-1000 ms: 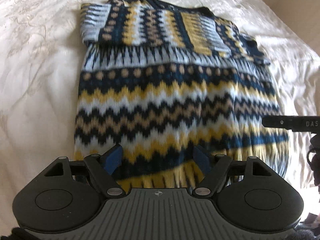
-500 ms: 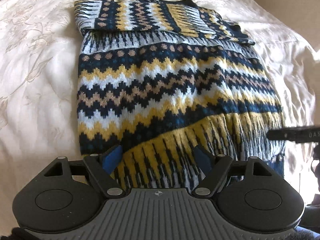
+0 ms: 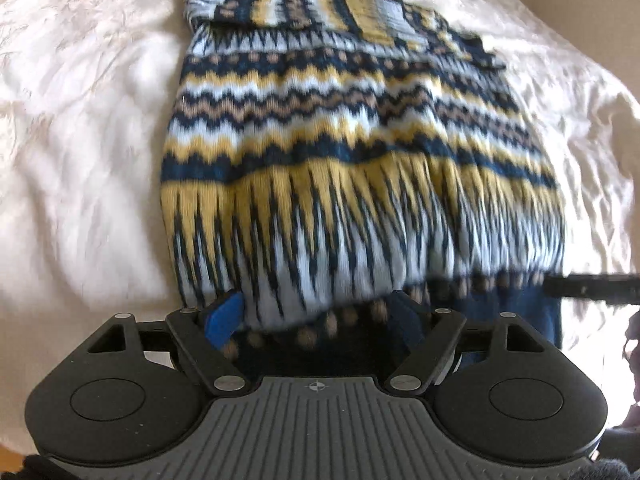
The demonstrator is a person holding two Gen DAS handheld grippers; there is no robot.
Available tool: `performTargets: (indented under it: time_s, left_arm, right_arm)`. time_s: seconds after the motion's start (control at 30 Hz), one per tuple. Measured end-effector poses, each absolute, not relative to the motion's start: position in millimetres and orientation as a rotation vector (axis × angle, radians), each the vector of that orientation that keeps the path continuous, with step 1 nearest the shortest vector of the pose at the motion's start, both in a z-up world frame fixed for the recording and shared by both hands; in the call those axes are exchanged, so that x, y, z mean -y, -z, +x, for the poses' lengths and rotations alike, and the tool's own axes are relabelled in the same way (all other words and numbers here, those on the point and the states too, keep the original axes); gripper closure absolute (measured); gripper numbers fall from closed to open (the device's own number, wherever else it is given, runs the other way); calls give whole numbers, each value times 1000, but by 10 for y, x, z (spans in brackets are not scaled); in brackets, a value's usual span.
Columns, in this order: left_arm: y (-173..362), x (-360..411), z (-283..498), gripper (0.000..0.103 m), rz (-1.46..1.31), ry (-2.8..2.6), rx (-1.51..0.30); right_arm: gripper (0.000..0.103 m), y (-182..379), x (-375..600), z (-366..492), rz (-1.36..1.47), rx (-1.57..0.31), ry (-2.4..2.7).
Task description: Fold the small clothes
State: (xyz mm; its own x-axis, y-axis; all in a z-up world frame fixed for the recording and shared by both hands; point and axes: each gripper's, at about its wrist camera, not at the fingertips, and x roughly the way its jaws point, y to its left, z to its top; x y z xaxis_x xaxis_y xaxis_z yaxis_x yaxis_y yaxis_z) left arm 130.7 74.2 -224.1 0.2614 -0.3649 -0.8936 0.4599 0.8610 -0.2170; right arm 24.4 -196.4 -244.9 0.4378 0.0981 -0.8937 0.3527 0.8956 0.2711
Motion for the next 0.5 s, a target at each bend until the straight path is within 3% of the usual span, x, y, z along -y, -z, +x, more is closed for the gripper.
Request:
performTargets:
  time_s: [0.17,0.27,0.4,0.5]
  left_arm:
    - [2242,-829,1111,25,52,515,-1187]
    - [2194,-865,1018,25,40,499,-1167]
    - [2162,-890,937,25,27,489,-1147]
    - [2157,-887,892,25,29,484,-1140]
  right_arm:
    - [3,2507,2013,150,492,-1086,176]
    - [12,2548,2039,147,519,-1091,199]
    - [13,2572,2017,154,496,-1105,250]
    - [29,2572,2025,138,520,-1094,240]
